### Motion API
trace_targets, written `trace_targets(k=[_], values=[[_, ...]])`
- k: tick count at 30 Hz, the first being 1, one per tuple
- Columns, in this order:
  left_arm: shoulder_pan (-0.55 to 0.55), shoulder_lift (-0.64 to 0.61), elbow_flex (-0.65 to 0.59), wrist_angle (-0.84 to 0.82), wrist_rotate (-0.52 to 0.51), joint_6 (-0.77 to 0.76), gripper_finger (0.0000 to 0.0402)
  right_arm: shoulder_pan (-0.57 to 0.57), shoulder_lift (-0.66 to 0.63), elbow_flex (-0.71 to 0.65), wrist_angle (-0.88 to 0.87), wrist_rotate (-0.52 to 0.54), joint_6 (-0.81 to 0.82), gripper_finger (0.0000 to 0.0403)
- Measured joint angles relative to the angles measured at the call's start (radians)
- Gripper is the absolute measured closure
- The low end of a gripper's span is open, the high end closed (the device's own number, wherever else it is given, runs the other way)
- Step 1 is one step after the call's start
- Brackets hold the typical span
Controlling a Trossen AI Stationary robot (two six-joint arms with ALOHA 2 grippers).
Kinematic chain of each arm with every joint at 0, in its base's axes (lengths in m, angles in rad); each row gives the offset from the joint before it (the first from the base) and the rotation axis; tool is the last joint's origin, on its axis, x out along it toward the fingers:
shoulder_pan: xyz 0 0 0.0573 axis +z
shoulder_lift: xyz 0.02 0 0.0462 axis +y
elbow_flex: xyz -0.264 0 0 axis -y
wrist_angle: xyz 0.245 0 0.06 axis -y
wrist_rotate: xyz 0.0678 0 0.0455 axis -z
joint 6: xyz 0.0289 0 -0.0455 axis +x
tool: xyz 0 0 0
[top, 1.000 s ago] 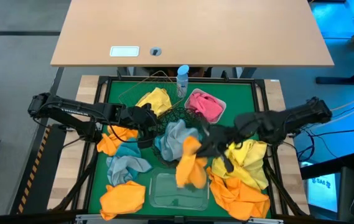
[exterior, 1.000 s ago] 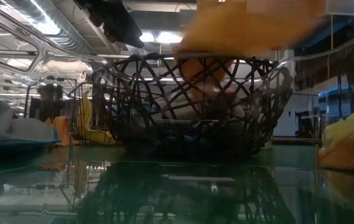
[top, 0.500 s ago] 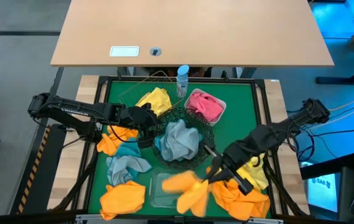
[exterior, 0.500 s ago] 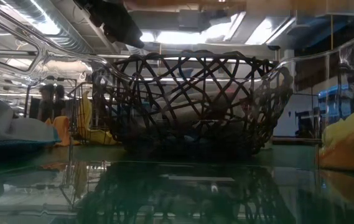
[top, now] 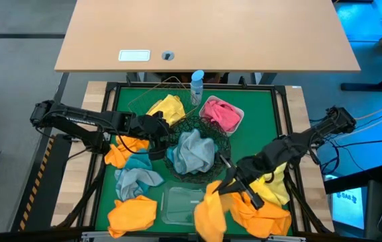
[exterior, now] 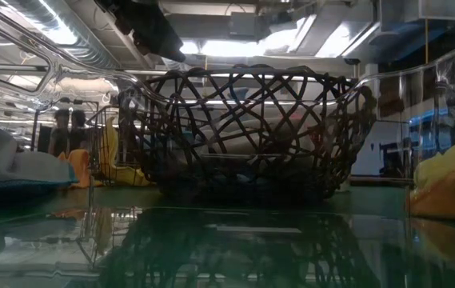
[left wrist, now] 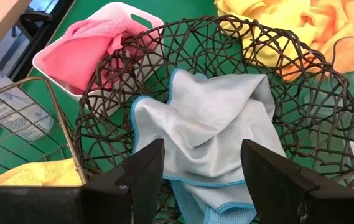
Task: Sort microfiber towel by color & place in baskets
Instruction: Put the orange microfiber towel into the transparent bin
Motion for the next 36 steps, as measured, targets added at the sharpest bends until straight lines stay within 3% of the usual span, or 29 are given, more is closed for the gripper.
trace_targets(k=[14,28,36], values=[[0.000,0.000,0.000,-0.001,0.000,0.000,0.0196,-0.113,0.062,0.000,-0.025,0.030,0.004,0.0402],[0.000,0.000,0.000,-0.006,0.000,0.000,0.0196,-0.144,0.120,-0.001,-0.241,0.084,0.046,0.0402],[-0.001,0.000,0.000,-0.007,0.003,0.000,0.0196,-0.121,0.160,0.000,-0.250,-0.142,0.144,0.0402]])
